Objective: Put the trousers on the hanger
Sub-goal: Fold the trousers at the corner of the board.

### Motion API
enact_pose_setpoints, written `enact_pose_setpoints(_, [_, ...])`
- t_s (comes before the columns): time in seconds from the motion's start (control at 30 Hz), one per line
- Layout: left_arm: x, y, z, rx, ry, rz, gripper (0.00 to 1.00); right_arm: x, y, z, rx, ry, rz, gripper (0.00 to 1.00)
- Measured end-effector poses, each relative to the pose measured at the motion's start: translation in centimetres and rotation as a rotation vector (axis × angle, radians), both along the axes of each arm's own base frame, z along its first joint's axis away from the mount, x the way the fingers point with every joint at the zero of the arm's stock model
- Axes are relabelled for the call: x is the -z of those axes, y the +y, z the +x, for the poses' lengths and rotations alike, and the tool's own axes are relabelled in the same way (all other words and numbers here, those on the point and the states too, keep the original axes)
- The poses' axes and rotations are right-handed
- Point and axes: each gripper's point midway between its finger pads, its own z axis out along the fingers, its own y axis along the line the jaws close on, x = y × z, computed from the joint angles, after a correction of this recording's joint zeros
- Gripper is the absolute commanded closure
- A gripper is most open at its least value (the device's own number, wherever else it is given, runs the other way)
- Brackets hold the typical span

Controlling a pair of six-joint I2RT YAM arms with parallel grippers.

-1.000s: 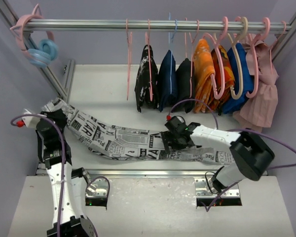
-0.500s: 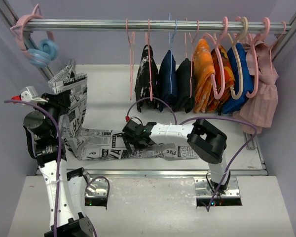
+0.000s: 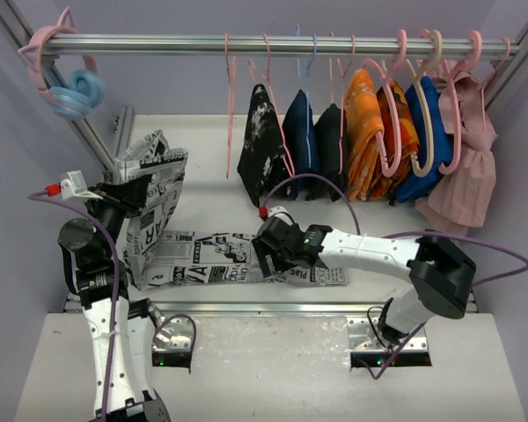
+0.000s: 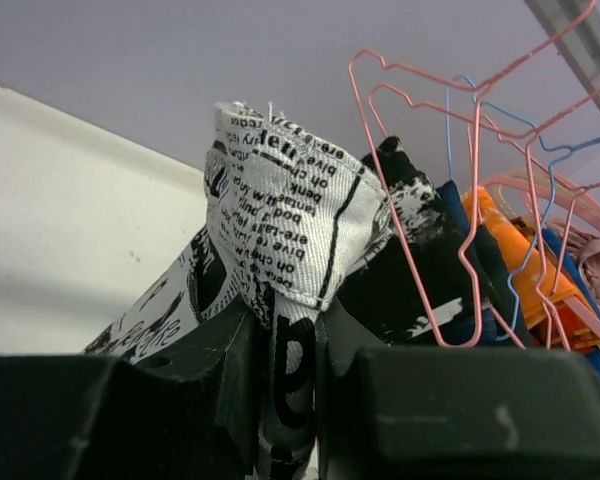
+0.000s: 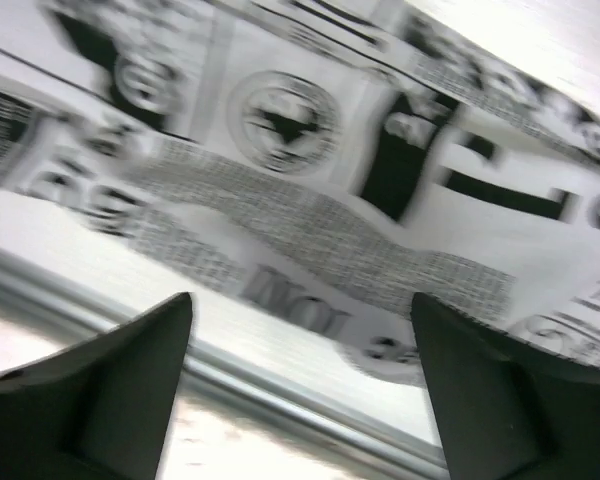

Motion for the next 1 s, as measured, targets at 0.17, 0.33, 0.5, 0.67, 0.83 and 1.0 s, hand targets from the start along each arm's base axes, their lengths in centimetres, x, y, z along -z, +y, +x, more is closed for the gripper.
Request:
enact_pose_setpoints(0.17, [1.7,-1.8,0.0,0.068,0.026,-0.037,1.00,3.6,-5.7,-0.5,0.044,0.030,-0.134,0.41])
enact_pose_setpoints(0.33, [3.0,-2.8,-0.3,0.093,0.034,-0.073,1.00,5.9,-7.7,0.0,0.084,0.056,-0.189,0.39])
enact_pose_setpoints(0.5, [6.5,-2.4,-0.5,0.050,0.116,-0.129,1.00,5.9,-7.3,0.3,0.060,0.050,-0.189,0.34])
enact_pose_setpoints(0.67, [9.1,-0.8,-0.7,-0.061,0.210,-0.179,1.00,5.4,-6.3,0.7,0.050,0.012,-0.274,0.24])
enact_pose_setpoints(0.83, [10.9,0.6,-1.0,-0.158,0.287,-0.197,1.00,4.6,-4.9,0.7,0.054,-0.024,-0.303,0.25])
enact_pose_setpoints(1.0, [9.6,1.8,-1.1,-0.229,0.295,-0.196,1.00,3.6,-1.4,1.5,0.036,-0.027,-0.243,0.25])
